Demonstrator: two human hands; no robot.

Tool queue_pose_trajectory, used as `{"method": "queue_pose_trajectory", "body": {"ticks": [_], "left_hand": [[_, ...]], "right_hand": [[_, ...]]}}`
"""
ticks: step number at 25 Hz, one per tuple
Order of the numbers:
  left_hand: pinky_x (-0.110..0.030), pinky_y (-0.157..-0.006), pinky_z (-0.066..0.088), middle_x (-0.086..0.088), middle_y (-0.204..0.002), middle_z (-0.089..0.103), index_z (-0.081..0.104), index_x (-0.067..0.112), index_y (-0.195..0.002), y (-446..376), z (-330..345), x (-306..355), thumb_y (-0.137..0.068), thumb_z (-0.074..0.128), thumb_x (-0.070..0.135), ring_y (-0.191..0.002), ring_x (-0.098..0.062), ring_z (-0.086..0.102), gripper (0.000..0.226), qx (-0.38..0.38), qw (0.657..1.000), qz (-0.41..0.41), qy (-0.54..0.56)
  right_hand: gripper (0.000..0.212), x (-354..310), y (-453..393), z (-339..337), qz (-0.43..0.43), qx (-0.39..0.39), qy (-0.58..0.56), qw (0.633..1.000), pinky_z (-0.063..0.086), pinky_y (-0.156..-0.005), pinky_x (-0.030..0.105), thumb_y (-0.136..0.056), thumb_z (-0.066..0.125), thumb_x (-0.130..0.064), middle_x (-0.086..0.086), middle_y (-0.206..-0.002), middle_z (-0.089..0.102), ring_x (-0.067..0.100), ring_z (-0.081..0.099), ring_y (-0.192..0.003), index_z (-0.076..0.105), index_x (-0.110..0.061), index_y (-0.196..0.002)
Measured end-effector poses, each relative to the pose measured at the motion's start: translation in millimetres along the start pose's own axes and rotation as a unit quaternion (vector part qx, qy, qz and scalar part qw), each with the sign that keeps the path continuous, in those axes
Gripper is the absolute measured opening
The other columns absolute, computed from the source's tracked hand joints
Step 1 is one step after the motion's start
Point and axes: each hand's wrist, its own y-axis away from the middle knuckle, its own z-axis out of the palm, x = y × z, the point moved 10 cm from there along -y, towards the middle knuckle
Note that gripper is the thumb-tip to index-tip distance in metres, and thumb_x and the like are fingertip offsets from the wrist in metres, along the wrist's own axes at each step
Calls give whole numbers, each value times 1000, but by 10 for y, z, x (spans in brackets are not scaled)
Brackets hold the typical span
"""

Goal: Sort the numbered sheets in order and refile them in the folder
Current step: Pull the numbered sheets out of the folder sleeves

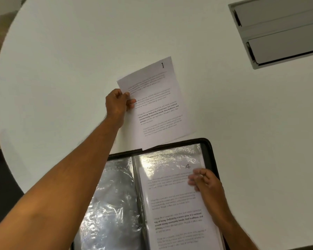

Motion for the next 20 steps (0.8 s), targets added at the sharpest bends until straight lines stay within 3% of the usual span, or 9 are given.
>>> {"method": "queue_pose_trajectory", "body": {"ticks": [3, 5, 7, 9, 11, 15, 17, 20], "left_hand": [[-30, -70, 61, -12, -120, 71, 61, 11, -118, -47, 16, -44, -103, 54, 5, -81, -17, 73, 17, 2, 1000, -6, -6], [-28, -80, 62, -2, -137, 62, 54, 18, -137, -27, 7, -47, -102, 54, 5, -94, -18, 72, 37, -12, 1000, 19, -2], [-36, -93, 60, 2, -152, 49, 44, 22, -150, 19, -28, -83, -102, 57, 8, -115, -22, 67, 52, -26, 998, 44, -31], [-43, -100, 57, 1, -152, 50, 50, 26, -146, 132, -86, -142, -101, 59, 13, -123, -24, 63, 48, -41, 992, 72, -91], [-42, -103, 54, 3, -142, 60, 63, 27, -133, 370, -157, -214, -101, 59, 18, -116, -18, 67, 34, -51, 982, 102, -151], [-17, -93, 51, 7, -130, 63, 70, 22, -119, 1131, -369, -537, -102, 57, 16, -106, -2, 63, 22, -79, 971, 118, -192], [-22, -93, 52, 6, -121, 64, 70, 19, -115, 1497, -526, -717, -101, 59, 12, -102, 2, 61, 19, -81, 973, 128, -177], [-33, -89, 58, 9, -114, 65, 72, 20, -112, 1922, -757, -1068, -100, 62, 12, -100, -9, 65, 18, -83, 984, 87, -135]], "right_hand": [[12, 9, -6, -5, 1, -1, 11, 1000, 56, -69, 18, -101, 59, -16, -3, -97, 78, 11, 74, -86, 66, -15, -112], [12, -1, 2, 0, -1, -4, 18, 1000, 57, -71, 20, -102, 59, -17, -3, -97, 78, 12, 75, -87, 66, -14, -112], [12, -22, 13, 4, -4, -6, 24, 1000, 58, -75, 24, -101, 60, -18, -2, -98, 78, 15, 75, -90, 66, -16, -111], [10, -45, 32, 0, -6, -2, 32, 999, 59, -82, 32, -100, 63, -20, -1, -98, 78, 19, 74, -91, 68, -19, -109], [10, -76, 73, 22, -5, -8, 39, 999, 59, -83, 35, -99, 66, -23, -2, -98, 78, 19, 75, -92, 68, -20, -109], [13, -206, 243, 209, -5, -57, 69, 996, 59, -86, 36, -100, 64, -26, -6, -102, 79, 14, 75, -94, 70, -19, -109], [16, -300, 370, 377, -5, -92, 79, 993, 59, -86, 36, -101, 63, -28, -6, -102, 79, 15, 76, -94, 72, -17, -108], [20, -434, 588, 680, -9, -143, 78, 987, 58, -91, 40, -97, 66, -35, -3, -103, 79, 16, 75, -97, 74, -17, -105]]}}
